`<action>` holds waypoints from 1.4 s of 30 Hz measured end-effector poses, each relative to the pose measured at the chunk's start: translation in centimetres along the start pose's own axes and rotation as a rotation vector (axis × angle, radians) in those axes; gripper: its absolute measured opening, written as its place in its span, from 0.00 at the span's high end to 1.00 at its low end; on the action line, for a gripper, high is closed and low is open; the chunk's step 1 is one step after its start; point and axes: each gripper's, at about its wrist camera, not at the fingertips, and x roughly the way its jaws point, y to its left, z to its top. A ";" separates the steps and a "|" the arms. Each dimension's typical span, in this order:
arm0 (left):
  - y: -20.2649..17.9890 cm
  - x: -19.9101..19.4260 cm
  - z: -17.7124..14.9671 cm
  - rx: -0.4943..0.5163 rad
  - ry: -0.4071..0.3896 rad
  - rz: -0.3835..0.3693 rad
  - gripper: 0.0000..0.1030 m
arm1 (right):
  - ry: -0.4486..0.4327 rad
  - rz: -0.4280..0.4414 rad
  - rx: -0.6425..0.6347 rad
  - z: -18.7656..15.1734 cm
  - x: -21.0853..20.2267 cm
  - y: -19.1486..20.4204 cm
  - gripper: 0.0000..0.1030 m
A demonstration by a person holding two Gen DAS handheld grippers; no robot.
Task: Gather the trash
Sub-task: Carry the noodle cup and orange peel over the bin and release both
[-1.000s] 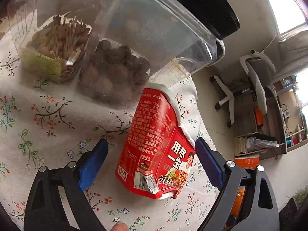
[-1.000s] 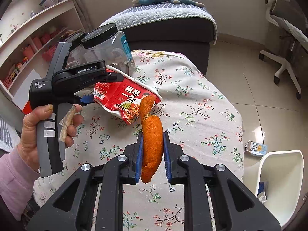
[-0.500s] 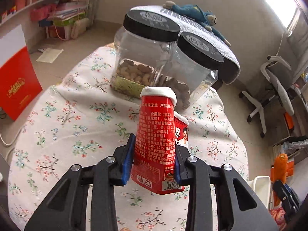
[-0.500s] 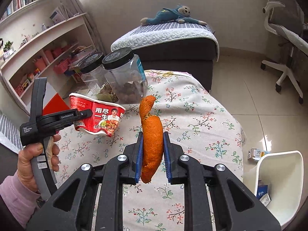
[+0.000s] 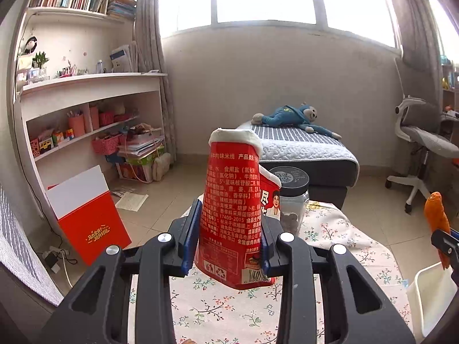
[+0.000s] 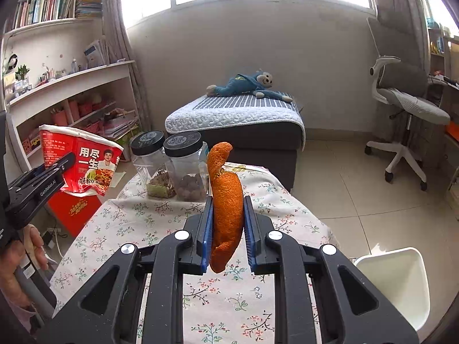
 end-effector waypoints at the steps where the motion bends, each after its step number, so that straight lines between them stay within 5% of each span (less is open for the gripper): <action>1: -0.3 -0.3 0.3 -0.005 -0.010 -0.007 0.67 | -0.012 -0.012 -0.002 0.1 -0.1 0.0 0.82; 8: -2.7 -1.9 1.1 0.011 -0.066 -0.028 0.67 | -0.076 -0.097 -0.050 0.3 -1.2 0.0 0.82; 27: -7.9 -5.0 0.8 0.058 -0.124 -0.112 0.66 | -0.127 -0.161 0.018 0.4 -4.1 -3.6 0.81; 42: -13.8 -7.7 0.6 0.094 -0.129 -0.254 0.66 | -0.145 -0.243 0.089 -0.5 -7.0 -8.7 0.80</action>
